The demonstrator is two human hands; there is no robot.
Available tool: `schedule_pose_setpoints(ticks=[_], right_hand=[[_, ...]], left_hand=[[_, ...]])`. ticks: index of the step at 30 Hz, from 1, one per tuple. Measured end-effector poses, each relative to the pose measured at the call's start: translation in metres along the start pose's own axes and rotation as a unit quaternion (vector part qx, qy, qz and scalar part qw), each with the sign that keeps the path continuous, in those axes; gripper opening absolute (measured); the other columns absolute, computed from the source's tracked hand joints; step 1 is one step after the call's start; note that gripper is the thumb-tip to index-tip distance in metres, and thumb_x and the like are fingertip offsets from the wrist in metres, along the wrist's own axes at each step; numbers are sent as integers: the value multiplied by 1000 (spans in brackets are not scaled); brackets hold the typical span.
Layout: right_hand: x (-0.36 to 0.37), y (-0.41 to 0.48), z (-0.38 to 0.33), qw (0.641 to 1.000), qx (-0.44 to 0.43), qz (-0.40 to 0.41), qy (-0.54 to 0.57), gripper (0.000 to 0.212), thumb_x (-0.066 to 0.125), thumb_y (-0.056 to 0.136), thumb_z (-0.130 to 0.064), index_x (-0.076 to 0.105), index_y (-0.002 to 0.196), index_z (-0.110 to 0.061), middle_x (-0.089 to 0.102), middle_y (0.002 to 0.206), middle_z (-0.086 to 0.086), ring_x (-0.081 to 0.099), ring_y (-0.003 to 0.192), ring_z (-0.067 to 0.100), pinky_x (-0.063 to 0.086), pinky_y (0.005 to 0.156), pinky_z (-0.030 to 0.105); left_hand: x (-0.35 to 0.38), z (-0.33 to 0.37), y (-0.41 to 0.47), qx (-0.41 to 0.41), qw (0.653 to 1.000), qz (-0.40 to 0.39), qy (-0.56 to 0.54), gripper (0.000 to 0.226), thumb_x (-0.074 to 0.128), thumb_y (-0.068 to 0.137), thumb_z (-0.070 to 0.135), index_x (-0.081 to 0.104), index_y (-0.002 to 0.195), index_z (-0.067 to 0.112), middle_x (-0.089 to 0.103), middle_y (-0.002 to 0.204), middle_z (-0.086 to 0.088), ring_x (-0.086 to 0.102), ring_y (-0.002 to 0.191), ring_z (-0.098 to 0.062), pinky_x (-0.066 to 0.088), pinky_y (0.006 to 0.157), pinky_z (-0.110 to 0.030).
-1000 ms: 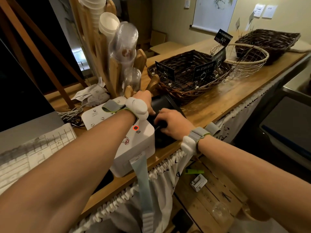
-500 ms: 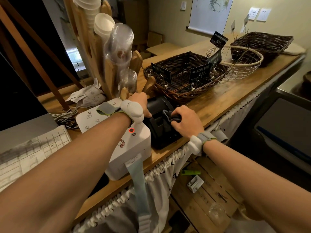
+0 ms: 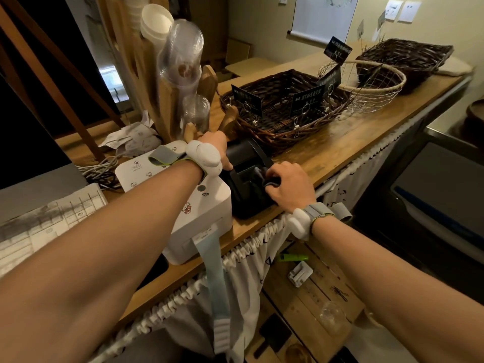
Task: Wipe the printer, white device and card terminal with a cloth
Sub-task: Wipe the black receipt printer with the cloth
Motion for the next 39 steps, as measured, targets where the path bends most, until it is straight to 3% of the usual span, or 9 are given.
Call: schedule_pose_setpoints(ticks=[5,9,14,16,25,28,32,36,39], right_hand=[[13,-8,-9,997,-44,-70,-8,27,65,81,-25,62,108,-24,58,107,0,57,97,21,49,78,33],[17,-11,-2,995,-45,-83,-31,23,64,82,-21,63,104,-20,56,103,2,57,93,23,42,71,27],[13,-11,8,996,-5,-81,-39,29,60,84,-25,65,113,-24,58,105,3,57,96,24,50,76,34],[20,-14,0,990,-39,-122,-50,28,60,84,-24,66,111,-21,58,104,4,58,96,25,49,74,33],[22,-14,9,996,30,-82,-31,24,63,81,-28,58,104,-21,57,103,4,56,94,27,47,74,36],[32,-19,3,992,-4,-125,-33,22,63,80,-25,59,101,-19,58,102,6,58,94,26,46,74,35],[24,-21,32,990,67,-118,-39,10,62,82,-18,60,92,-19,61,92,6,61,92,28,47,71,33],[46,-29,-3,987,-30,-158,-32,13,64,80,-17,63,93,-16,64,95,5,61,91,24,50,71,34],[37,-23,17,989,30,-135,-50,10,59,82,-15,60,92,-15,61,94,7,59,89,28,52,73,39]], left_hand=[[1,1,1,-2,1000,8,2,35,76,80,29,55,86,2,58,88,-11,56,78,-24,43,66,-28],[2,1,0,-5,1000,3,15,35,75,81,30,55,88,3,58,91,-11,56,81,-24,43,67,-27],[2,2,1,-4,1000,2,21,35,74,82,31,57,95,4,57,94,-11,57,84,-25,44,69,-26],[2,2,1,-4,1000,4,18,34,74,82,31,56,92,4,57,94,-10,56,83,-24,44,69,-26],[5,1,4,-3,1000,20,20,31,74,82,28,59,96,5,58,93,-10,56,81,-23,45,68,-27],[5,1,4,-6,1000,15,25,34,74,82,29,60,100,4,57,94,-10,56,82,-24,46,69,-27],[3,0,6,-6,1000,8,27,35,75,81,30,59,98,3,57,94,-11,56,83,-24,45,70,-28],[6,0,9,-9,1000,9,28,34,75,81,29,59,97,3,58,93,-11,57,83,-24,47,70,-29],[8,-1,9,-6,999,21,24,32,75,81,28,55,88,4,58,90,-10,56,79,-24,44,66,-28]])
Point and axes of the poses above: each hand's wrist, its own y-axis towards the middle knuckle, its own x-axis out of the palm, z = x × y, the point moved 8 cm from there along y, towards the middle knuckle
